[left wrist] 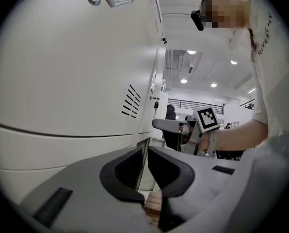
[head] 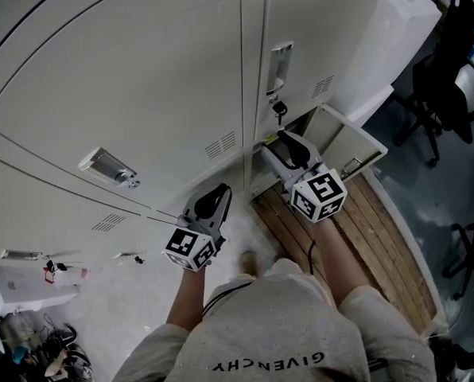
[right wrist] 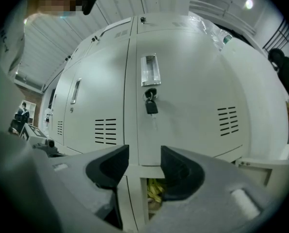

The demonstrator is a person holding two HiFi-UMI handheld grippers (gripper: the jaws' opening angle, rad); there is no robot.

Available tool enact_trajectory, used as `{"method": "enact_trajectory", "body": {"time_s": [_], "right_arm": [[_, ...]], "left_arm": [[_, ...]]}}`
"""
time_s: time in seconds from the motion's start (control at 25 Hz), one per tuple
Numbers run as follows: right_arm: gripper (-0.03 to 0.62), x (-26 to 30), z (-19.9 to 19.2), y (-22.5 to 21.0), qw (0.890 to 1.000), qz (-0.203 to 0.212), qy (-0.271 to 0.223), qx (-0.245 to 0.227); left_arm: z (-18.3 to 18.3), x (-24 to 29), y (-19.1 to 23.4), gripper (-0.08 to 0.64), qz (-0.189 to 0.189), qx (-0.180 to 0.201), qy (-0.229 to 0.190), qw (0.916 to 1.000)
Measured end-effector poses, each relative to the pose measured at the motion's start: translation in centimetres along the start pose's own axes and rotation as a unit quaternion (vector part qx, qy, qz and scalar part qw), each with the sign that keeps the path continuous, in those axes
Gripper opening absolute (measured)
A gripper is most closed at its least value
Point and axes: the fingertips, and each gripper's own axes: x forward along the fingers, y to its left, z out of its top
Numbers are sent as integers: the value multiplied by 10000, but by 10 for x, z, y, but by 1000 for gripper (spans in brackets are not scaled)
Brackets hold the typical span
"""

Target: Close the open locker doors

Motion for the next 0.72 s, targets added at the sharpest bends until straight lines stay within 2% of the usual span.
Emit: {"method": "enact_trajectory", "body": {"time_s": [0.32,0.72], "right_arm": [[202,-70,-18,-58,9993,-329,203,-15],[202,-163,-37,-142,9941,-1004,411,94]], "left_arm": [[-6,35,-25,31,216,-36,3,9998],[-16,97,-72,31,103,-35,92,9999]]}}
